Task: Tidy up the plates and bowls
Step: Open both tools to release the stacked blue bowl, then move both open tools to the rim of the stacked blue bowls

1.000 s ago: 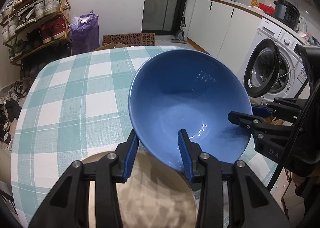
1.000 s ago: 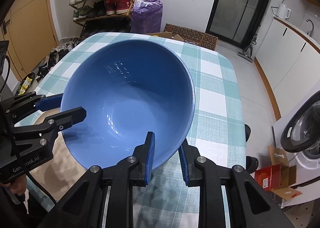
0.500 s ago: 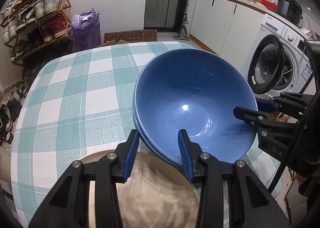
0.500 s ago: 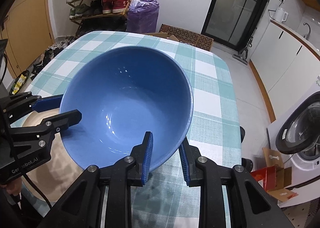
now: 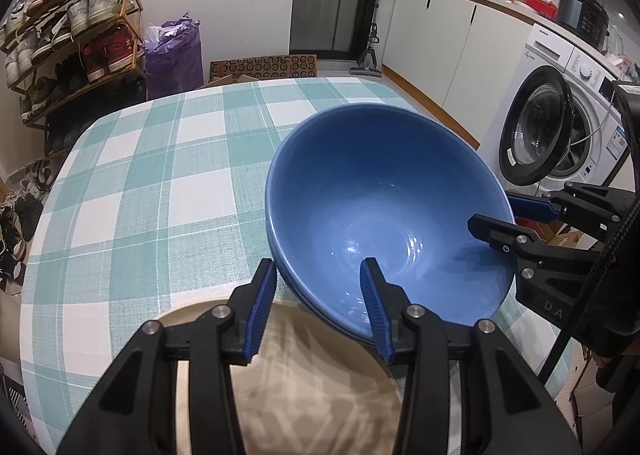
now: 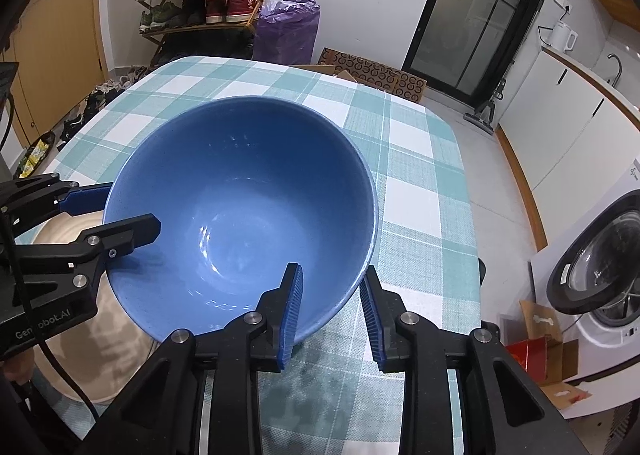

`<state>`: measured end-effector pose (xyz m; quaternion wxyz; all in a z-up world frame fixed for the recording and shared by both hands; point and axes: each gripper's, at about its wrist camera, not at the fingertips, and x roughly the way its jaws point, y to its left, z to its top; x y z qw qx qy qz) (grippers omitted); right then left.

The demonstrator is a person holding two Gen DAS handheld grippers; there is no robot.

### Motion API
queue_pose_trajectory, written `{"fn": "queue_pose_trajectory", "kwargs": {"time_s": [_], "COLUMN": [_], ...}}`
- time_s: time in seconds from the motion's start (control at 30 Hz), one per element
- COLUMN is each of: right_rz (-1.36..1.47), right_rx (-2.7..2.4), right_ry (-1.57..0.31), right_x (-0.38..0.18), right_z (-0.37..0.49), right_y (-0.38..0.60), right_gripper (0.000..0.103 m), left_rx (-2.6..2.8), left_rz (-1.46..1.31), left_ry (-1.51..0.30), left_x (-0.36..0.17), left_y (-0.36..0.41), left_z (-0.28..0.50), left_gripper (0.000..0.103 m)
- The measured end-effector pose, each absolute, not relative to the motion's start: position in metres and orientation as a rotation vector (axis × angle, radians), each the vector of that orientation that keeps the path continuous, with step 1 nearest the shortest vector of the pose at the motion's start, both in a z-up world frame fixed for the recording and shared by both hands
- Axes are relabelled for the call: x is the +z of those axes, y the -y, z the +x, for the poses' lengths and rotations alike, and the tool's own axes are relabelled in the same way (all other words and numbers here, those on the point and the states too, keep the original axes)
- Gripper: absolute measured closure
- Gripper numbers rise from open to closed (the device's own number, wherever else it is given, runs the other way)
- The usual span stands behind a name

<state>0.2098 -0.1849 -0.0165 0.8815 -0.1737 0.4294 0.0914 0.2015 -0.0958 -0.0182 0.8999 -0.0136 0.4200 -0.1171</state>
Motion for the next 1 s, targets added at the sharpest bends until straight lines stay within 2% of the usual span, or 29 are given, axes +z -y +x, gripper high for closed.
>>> {"fn": "queue_pose_trajectory", "kwargs": {"time_s": [0.13, 0.43, 0.67, 0.77, 0.9, 1.0], "right_rz": [-0.358, -0.308, -0.256, -0.233, -0.188, -0.150], "right_rx": [0.191, 0.222, 0.247, 0.255, 0.274, 0.290], "right_ry": [-0.895, -0.895, -0.909, -0.916, -0.922, -0.932], "right_x": [-0.018, -0.010, -0.009, -0.009, -0.009, -0.010], "right_z": [0.208, 0.206, 0.207, 0.208, 0.208, 0.209], "right_y": [0.187, 0.198, 0.207, 0.210, 0.215, 0.219], "right_gripper": [0.069, 0.051, 0.049, 0.039, 0.029, 0.024], "left_rx": [-0.238, -0.276, -0.264, -0.259, -0.271, -0.268], "left_rz": [-0.017, -0.026, -0.043, -0.063, -0.081, -0.090], "left_ry": [-0.874, -0.869, -0.889, -0.890, -0.886, -0.885], "left_x": [-0.018, -0.014, -0.015, -0.014, -0.010, -0.008], "left_y": [0.097, 0.097, 0.090, 0.086, 0.082, 0.080], "left_z": [0.201, 0.200, 0.207, 0.208, 0.211, 0.214], "left_gripper": [0.054, 0.042, 0.040, 0.028, 0.024, 0.010]}}
